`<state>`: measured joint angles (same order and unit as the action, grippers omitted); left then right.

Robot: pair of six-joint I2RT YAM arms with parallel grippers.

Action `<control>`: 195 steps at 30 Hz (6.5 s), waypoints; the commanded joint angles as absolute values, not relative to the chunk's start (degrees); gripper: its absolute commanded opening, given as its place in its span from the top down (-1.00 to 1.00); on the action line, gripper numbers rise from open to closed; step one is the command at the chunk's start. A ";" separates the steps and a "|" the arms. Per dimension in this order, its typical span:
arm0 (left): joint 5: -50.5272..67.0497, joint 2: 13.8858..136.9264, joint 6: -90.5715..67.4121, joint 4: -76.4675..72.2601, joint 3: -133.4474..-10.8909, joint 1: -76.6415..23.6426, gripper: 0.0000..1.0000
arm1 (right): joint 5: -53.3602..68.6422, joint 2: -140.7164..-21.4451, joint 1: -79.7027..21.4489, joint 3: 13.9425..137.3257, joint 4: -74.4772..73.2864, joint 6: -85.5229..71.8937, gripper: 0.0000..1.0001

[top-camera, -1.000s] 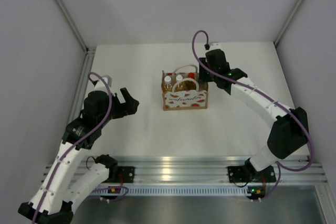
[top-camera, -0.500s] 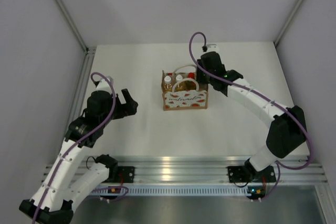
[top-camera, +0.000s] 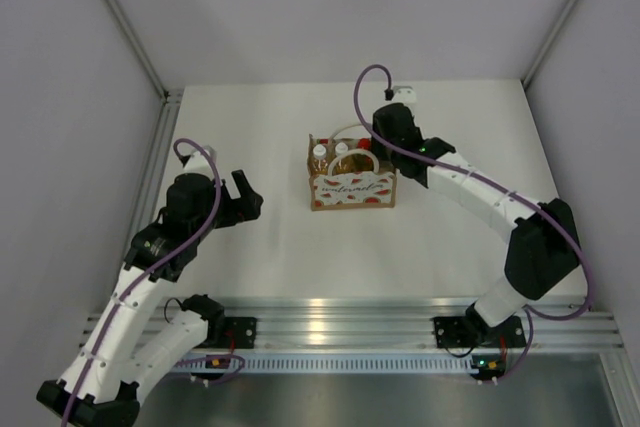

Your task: Take the personal care products out of the canvas bag

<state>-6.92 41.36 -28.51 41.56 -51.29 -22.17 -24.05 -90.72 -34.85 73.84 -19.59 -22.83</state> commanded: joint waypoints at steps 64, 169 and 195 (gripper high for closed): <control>-27.33 87.71 -54.14 16.79 -57.31 -42.01 1.00 | -22.15 -91.40 -37.27 68.47 -26.10 -24.61 0.02; -30.41 87.19 -62.67 14.24 -57.04 -45.53 1.00 | -30.32 -79.63 -37.35 89.38 -35.24 -17.31 1.00; -29.09 87.63 -61.61 14.24 -58.45 -45.53 1.00 | -23.73 -72.60 -21.54 91.76 -39.73 -15.21 1.00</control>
